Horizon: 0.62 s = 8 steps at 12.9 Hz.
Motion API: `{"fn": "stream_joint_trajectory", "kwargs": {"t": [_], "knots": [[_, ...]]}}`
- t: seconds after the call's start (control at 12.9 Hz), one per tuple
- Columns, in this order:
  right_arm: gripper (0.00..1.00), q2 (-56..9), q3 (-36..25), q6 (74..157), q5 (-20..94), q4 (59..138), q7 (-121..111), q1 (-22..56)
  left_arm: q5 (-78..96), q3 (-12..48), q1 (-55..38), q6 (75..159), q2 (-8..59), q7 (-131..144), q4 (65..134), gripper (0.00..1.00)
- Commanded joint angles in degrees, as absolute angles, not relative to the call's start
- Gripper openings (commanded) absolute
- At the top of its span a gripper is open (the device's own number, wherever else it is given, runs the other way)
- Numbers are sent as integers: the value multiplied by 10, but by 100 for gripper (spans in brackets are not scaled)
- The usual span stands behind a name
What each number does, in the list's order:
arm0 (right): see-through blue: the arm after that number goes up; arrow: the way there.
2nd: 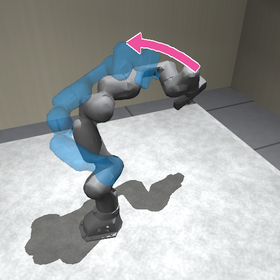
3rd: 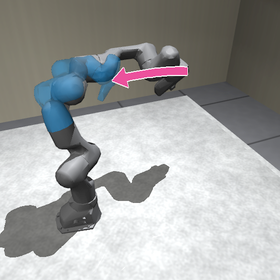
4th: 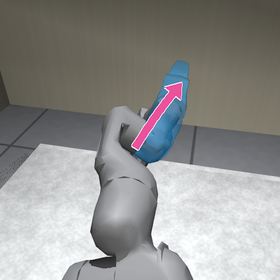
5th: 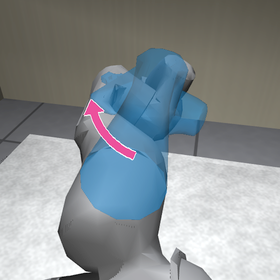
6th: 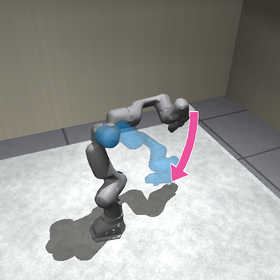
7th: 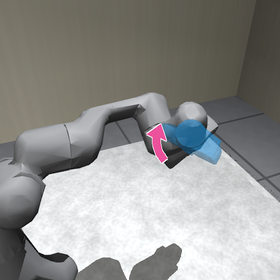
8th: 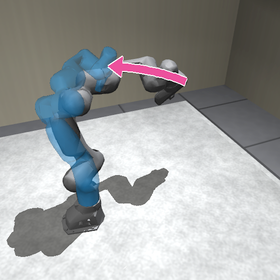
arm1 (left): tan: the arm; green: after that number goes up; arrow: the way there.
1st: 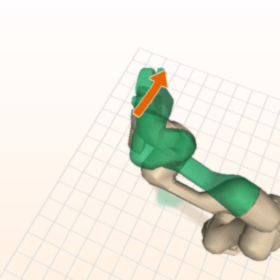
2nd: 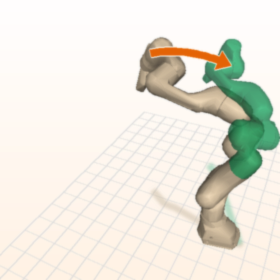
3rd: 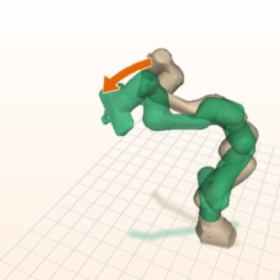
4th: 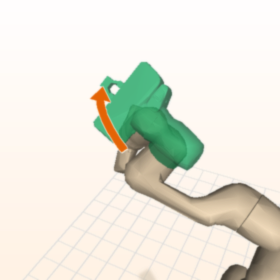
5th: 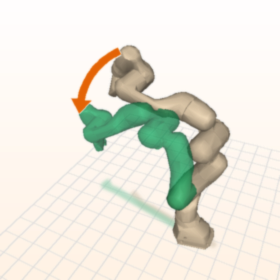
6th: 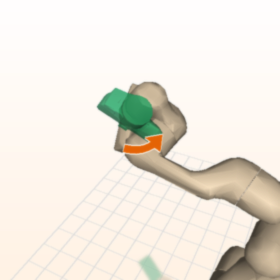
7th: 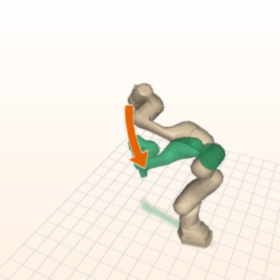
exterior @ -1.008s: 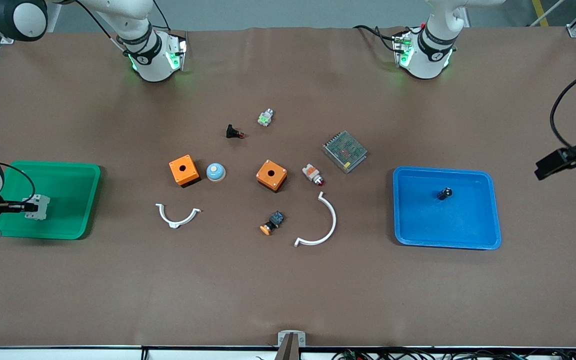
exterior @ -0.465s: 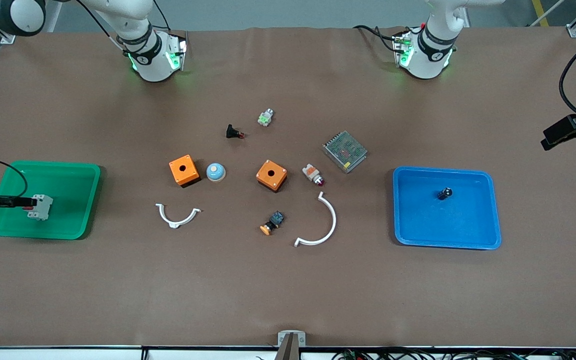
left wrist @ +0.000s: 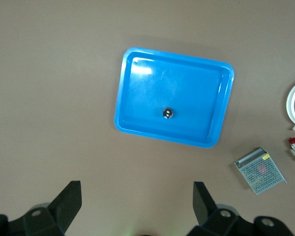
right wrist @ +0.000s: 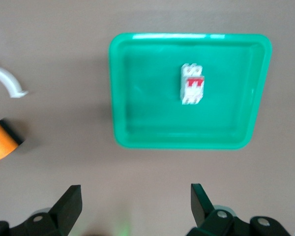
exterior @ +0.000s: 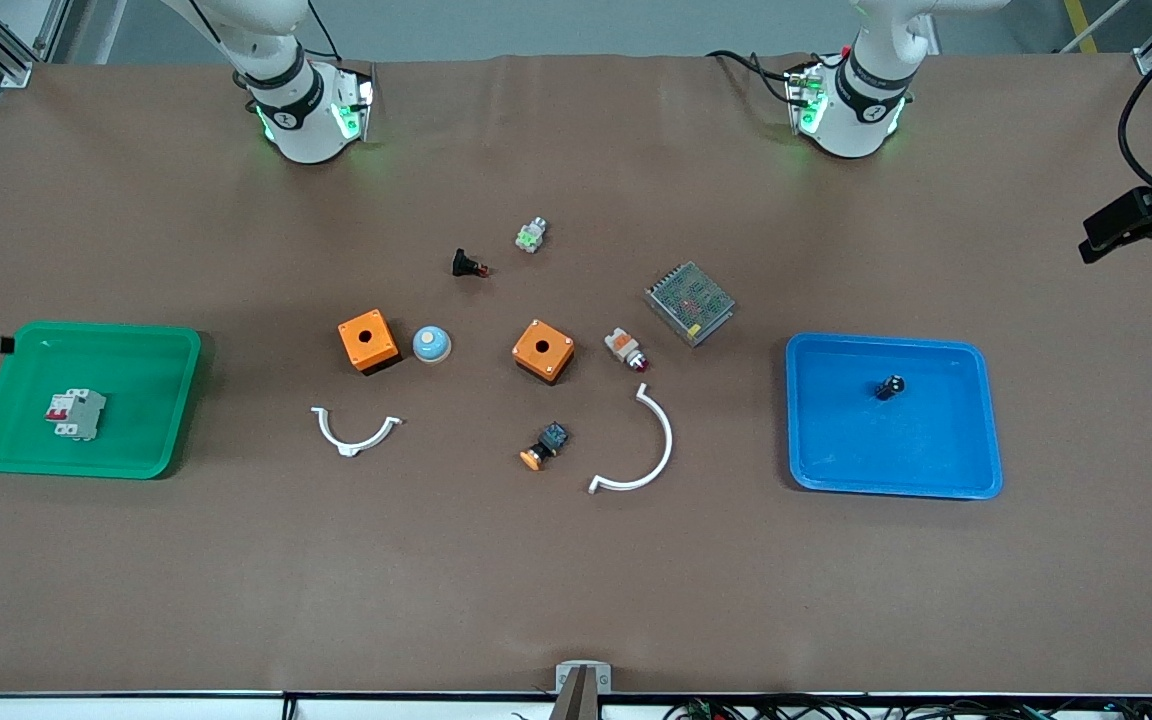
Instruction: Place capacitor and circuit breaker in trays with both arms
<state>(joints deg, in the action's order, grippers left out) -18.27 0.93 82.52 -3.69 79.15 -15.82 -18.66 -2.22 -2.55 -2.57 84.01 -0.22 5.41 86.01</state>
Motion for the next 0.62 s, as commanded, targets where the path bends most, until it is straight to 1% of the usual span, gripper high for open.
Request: {"fn": "stream_joint_trajectory", "kwargs": {"t": [0.0,0.08,0.16,0.39,0.54], "knots": [[98,-102,11,769,-37,823,-114,-150,6,10,10,840,-25,42,890,100],[98,-82,11,752,-21,823,-94,-131,7,46,34,842,-25,53,890,100],[98,-68,12,739,-9,828,-59,-114,4,62,39,844,-26,61,891,100],[98,-15,12,743,19,880,17,-57,3,62,39,843,-33,64,891,100],[99,-11,12,742,41,882,30,-37,3,63,40,844,-32,55,889,100]]}}
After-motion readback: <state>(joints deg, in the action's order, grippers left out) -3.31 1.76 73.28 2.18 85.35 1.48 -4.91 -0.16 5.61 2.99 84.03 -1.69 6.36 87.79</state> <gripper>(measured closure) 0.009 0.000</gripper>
